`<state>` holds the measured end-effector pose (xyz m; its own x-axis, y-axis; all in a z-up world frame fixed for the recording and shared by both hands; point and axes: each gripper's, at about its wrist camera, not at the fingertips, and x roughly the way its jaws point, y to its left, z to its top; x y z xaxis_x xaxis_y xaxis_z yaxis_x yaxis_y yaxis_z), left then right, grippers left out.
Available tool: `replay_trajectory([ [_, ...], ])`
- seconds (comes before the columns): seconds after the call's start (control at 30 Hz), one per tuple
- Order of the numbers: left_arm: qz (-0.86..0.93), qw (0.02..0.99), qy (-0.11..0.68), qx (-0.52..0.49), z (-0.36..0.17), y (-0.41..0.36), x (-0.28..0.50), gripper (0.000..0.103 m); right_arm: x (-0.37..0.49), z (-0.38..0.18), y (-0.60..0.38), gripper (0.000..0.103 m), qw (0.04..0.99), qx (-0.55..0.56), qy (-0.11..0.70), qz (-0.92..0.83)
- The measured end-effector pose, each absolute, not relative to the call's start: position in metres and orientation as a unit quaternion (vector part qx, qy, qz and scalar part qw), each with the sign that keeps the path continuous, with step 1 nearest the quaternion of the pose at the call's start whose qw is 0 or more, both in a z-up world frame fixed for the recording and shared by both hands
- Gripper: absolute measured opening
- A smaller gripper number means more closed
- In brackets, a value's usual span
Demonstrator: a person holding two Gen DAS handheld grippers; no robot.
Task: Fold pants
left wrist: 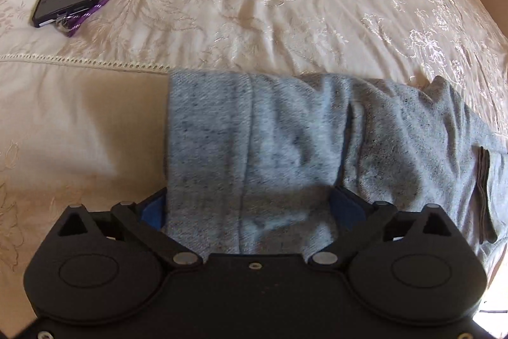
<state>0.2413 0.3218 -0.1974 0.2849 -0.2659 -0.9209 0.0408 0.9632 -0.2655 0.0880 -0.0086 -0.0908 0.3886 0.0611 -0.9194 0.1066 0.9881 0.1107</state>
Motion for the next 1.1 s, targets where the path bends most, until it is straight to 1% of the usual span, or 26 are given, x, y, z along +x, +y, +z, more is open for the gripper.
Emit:
replay_trajectory([
  [0.03, -0.091, 0.795, 0.594, -0.085, -0.193, 0.316, 0.242, 0.08, 0.092, -0.091, -0.01, 0.025, 0.831, 0.082, 0.551, -0.016],
  [0.07, -0.082, 0.794, 0.596, -0.081, -0.188, 0.312, 0.243, 0.072, 0.096, -0.091, -0.01, 0.025, 0.832, 0.086, 0.547, -0.018],
  [0.1, -0.076, 0.794, 0.596, -0.089, -0.182, 0.311, 0.243, 0.055, 0.102, -0.091, -0.01, 0.025, 0.835, 0.087, 0.543, -0.019],
  [0.13, -0.062, 0.797, 0.593, -0.093, -0.176, 0.314, 0.241, 0.044, 0.111, -0.092, -0.01, 0.025, 0.839, 0.087, 0.537, -0.016],
  [0.2, -0.056, 0.796, 0.592, -0.115, -0.162, 0.321, 0.238, 0.038, 0.132, -0.093, -0.007, 0.025, 0.849, 0.081, 0.521, -0.001],
  [0.23, -0.054, 0.796, 0.59, -0.122, -0.154, 0.323, 0.236, 0.037, 0.148, -0.095, -0.002, 0.02, 0.858, 0.072, 0.509, 0.008],
  [0.27, -0.053, 0.796, 0.59, -0.123, -0.147, 0.323, 0.234, 0.036, 0.162, -0.098, 0.002, 0.018, 0.863, 0.066, 0.501, 0.017],
  [0.3, -0.053, 0.799, 0.587, -0.119, -0.138, 0.32, 0.233, 0.036, 0.178, -0.102, 0.006, 0.012, 0.866, 0.059, 0.496, 0.025],
  [0.33, -0.052, 0.801, 0.585, -0.112, -0.13, 0.315, 0.232, 0.035, 0.194, -0.107, 0.011, 0.01, 0.869, 0.052, 0.491, 0.03],
  [0.43, -0.049, 0.81, 0.577, -0.094, -0.109, 0.3, 0.227, 0.035, 0.235, -0.127, 0.021, 0.01, 0.865, 0.057, 0.499, 0.027],
  [0.53, -0.044, 0.815, 0.571, -0.084, -0.094, 0.29, 0.222, 0.035, 0.247, -0.152, 0.026, 0.01, 0.846, 0.06, 0.53, 0.022],
  [0.67, -0.036, 0.817, 0.569, -0.084, -0.078, 0.274, 0.22, 0.034, 0.207, -0.174, 0.028, 0.01, 0.815, 0.059, 0.575, 0.033],
  [0.9, -0.024, 0.819, 0.569, -0.068, -0.05, 0.234, 0.216, 0.034, 0.105, -0.161, 0.017, 0.011, 0.787, 0.063, 0.605, 0.103],
  [1.0, -0.023, 0.823, 0.565, -0.052, -0.034, 0.203, 0.209, 0.034, 0.081, -0.149, 0.002, 0.012, 0.789, 0.059, 0.599, 0.125],
  [1.1, -0.022, 0.828, 0.558, -0.039, -0.02, 0.162, 0.2, 0.034, 0.065, -0.132, -0.028, 0.012, 0.805, 0.084, 0.574, 0.128],
])
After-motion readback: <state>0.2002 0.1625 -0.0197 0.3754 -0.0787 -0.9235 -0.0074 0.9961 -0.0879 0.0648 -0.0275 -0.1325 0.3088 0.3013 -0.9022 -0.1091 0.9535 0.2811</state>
